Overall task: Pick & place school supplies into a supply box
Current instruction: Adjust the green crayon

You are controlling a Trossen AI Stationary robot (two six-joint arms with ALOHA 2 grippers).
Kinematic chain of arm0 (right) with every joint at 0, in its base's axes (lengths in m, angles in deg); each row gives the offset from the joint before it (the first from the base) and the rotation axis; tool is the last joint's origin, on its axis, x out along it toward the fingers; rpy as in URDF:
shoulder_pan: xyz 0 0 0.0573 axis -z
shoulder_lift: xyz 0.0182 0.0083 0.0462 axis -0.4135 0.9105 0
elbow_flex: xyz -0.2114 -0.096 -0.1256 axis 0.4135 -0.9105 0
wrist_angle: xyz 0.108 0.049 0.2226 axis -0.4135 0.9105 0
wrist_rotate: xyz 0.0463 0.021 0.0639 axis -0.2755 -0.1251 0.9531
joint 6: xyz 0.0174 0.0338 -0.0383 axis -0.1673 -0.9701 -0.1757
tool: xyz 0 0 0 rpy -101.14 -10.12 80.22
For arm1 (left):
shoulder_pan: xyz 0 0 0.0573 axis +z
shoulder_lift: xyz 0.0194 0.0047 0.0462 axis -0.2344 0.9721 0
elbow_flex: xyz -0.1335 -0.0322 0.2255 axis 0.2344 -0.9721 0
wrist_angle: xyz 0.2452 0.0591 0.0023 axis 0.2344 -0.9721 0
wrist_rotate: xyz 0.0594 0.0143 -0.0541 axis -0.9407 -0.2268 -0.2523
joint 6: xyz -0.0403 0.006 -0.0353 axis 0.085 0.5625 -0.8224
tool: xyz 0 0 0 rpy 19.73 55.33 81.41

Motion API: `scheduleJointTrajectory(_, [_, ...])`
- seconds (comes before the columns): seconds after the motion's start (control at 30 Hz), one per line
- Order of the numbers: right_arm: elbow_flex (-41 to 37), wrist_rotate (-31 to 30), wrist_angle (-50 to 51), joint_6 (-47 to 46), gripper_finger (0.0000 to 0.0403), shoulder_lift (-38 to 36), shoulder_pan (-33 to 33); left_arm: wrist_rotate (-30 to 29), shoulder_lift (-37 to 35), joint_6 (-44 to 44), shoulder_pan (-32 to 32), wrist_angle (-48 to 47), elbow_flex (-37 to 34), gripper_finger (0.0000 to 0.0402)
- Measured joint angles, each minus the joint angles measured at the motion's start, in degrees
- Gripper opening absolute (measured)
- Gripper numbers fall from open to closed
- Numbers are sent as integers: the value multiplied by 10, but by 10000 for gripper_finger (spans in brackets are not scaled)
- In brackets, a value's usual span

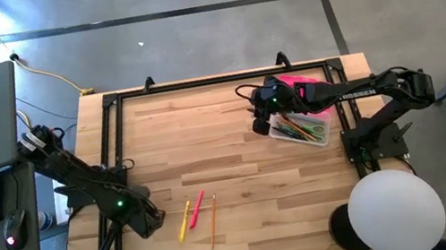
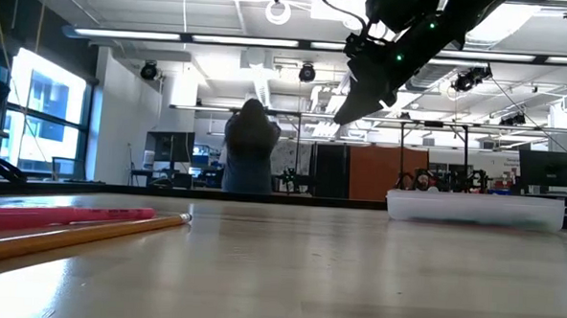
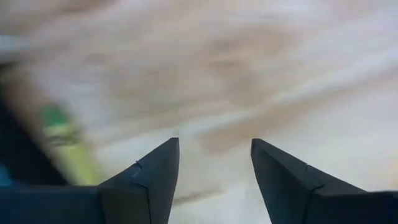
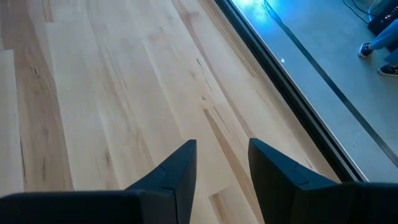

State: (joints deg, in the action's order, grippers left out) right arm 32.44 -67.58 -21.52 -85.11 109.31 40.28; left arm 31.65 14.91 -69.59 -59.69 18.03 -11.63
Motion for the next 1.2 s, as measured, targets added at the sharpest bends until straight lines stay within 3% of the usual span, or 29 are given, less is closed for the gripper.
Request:
scheduleJointTrajectory(0.2, [0,0,-4,0,124,0,0,-2,0,7,0,3,26,217])
scheduleJointTrajectory(0.53, [0,0,-3,0,124,0,0,30,-1,-22,0,-134,50,192])
scheduleJointTrajectory(0.97, [0,35,-3,2,124,0,0,58,-1,-23,-6,-201,50,185])
scheduleJointTrajectory(1.2, [0,34,-3,4,124,0,0,58,-1,-156,-82,-161,29,177])
